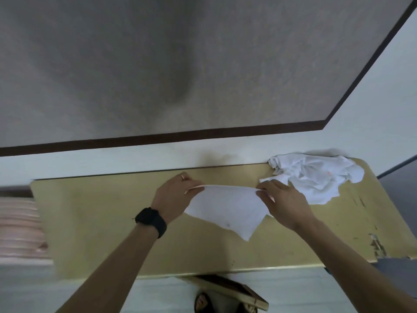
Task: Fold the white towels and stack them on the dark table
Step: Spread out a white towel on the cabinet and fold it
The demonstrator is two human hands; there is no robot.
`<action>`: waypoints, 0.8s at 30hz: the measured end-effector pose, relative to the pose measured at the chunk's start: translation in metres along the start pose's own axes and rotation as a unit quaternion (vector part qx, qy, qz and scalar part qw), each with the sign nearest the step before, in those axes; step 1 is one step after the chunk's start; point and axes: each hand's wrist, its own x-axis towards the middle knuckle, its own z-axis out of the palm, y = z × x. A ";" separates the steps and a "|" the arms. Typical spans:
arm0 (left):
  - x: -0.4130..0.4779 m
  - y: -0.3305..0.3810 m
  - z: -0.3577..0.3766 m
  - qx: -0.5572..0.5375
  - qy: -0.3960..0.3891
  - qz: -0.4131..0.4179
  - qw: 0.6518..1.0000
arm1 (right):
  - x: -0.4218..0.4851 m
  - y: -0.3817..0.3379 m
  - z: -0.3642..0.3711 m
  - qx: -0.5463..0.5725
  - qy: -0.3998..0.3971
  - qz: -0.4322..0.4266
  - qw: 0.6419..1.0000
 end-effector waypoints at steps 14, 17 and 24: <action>-0.082 -0.055 0.030 0.031 0.181 0.016 0.983 | -0.059 -0.017 0.058 0.026 0.113 -0.017 0.993; -0.119 -0.067 0.072 0.026 0.127 -0.031 0.991 | -0.094 -0.010 0.087 0.032 0.044 0.008 0.999; -0.171 -0.095 0.138 -0.048 -0.071 -0.139 0.987 | -0.160 0.007 0.141 0.043 -0.153 0.104 0.982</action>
